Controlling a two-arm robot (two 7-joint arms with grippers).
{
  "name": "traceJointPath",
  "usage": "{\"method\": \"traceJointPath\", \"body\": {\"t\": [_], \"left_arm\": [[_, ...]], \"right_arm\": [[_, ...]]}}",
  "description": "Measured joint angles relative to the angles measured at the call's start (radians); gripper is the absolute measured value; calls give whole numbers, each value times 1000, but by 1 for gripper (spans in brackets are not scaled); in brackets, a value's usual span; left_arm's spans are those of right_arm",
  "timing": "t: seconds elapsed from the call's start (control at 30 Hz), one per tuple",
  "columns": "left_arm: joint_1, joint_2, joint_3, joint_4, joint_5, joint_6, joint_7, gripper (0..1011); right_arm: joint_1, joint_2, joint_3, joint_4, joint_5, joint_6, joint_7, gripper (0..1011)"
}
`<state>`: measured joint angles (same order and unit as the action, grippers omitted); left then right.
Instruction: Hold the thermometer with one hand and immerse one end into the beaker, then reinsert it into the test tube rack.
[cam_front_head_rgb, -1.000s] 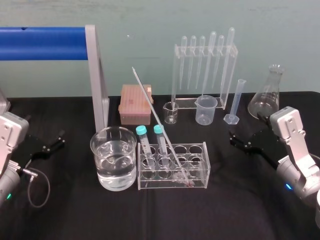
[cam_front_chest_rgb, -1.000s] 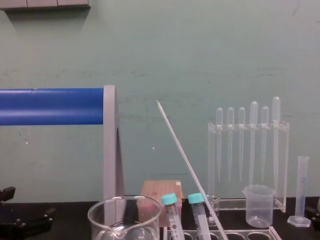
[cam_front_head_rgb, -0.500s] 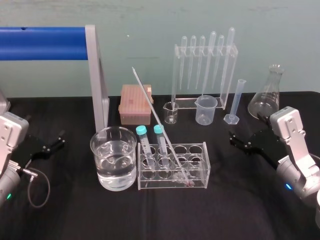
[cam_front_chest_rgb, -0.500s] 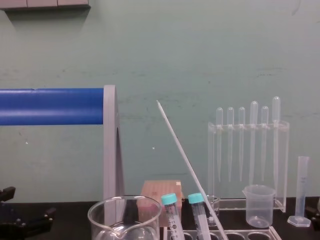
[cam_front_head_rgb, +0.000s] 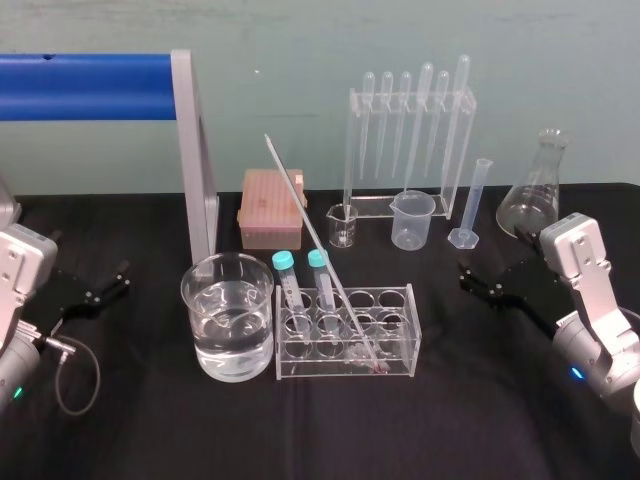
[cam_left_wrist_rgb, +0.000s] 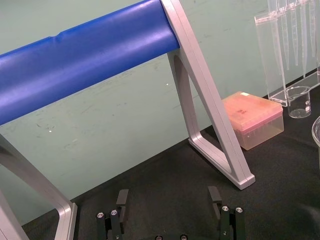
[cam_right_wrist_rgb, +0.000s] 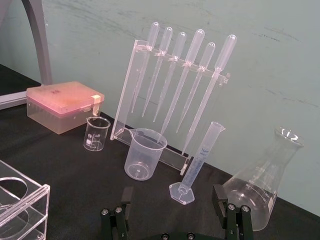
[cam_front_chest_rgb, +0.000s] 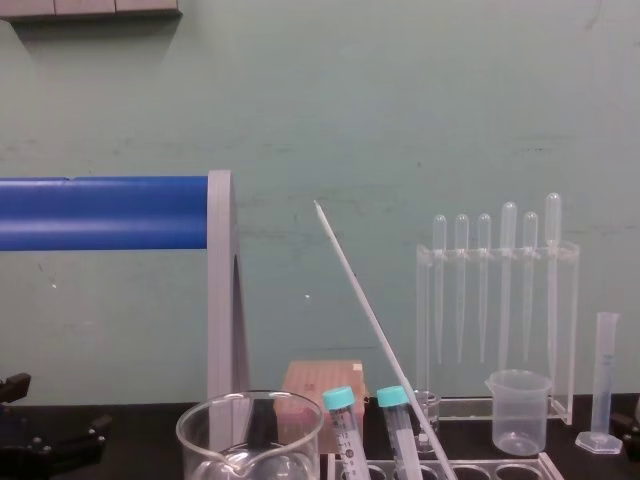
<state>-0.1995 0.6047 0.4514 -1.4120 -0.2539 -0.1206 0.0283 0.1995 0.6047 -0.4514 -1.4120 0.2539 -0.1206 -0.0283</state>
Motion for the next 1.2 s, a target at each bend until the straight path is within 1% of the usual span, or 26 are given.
{"method": "traceJointPath", "body": {"t": [0.27, 0.33, 0.37, 0.4, 0.43, 0.47, 0.5, 0.53, 0.57, 0.63, 0.67, 0.77, 0.8, 0.83, 0.87, 0.9, 0.97, 1.0, 1.03, 1.13, 1.2], "left_arm": [[0, 0, 0, 0, 0, 0, 0, 1008], [0, 0, 0, 0, 0, 0, 0, 1008], [0, 0, 0, 0, 0, 0, 0, 1008], [0, 0, 0, 0, 0, 0, 0, 1008], [0, 0, 0, 0, 0, 0, 0, 1008], [0, 0, 0, 0, 0, 0, 0, 1008], [0, 0, 0, 0, 0, 0, 0, 1008], [0, 0, 0, 0, 0, 0, 0, 1008], [0, 0, 0, 0, 0, 0, 0, 1008], [0, 0, 0, 0, 0, 0, 0, 1008], [0, 0, 0, 0, 0, 0, 0, 1008], [0, 0, 0, 0, 0, 0, 0, 1008], [0, 0, 0, 0, 0, 0, 0, 1008], [0, 0, 0, 0, 0, 0, 0, 1008], [0, 0, 0, 0, 0, 0, 0, 1008], [0, 0, 0, 0, 0, 0, 0, 1008], [0, 0, 0, 0, 0, 0, 0, 1008], [0, 0, 0, 0, 0, 0, 0, 1008], [0, 0, 0, 0, 0, 0, 0, 1008], [0, 0, 0, 0, 0, 0, 0, 1008], [0, 0, 0, 0, 0, 0, 0, 1008]], "right_arm": [[0, 0, 0, 0, 0, 0, 0, 1000], [0, -1, 5, 0, 4, 6, 10, 1000], [0, -2, 16, -5, 28, 25, 34, 1000], [-2, -4, 33, -21, 72, 54, 65, 1000], [-2, -4, 33, -21, 72, 54, 65, 1000], [-4, -4, 44, -30, 100, 73, 83, 1000], [-10, -5, 66, -52, 158, 116, 123, 1000], [-13, -5, 79, -67, 191, 141, 146, 1000], [-17, -2, 103, -99, 252, 193, 187, 1000], [-19, 3, 122, -128, 299, 240, 222, 1000], [-20, 9, 134, -153, 334, 278, 251, 1000], [-20, 20, 146, -193, 374, 330, 296, 1000], [-16, 28, 151, -219, 393, 359, 325, 1000], [-13, 32, 151, -232, 402, 372, 340, 1000], [-7, 42, 149, -256, 419, 394, 370, 1000], [-7, 42, 149, -256, 419, 394, 370, 1000], [15, 60, 132, -296, 449, 423, 428, 1000], [15, 60, 132, -296, 449, 423, 428, 1000], [29, 66, 122, -309, 463, 437, 452, 1000], [63, 71, 94, -320, 476, 456, 490, 1000], [89, 67, 75, -316, 477, 466, 503, 1000]]}}
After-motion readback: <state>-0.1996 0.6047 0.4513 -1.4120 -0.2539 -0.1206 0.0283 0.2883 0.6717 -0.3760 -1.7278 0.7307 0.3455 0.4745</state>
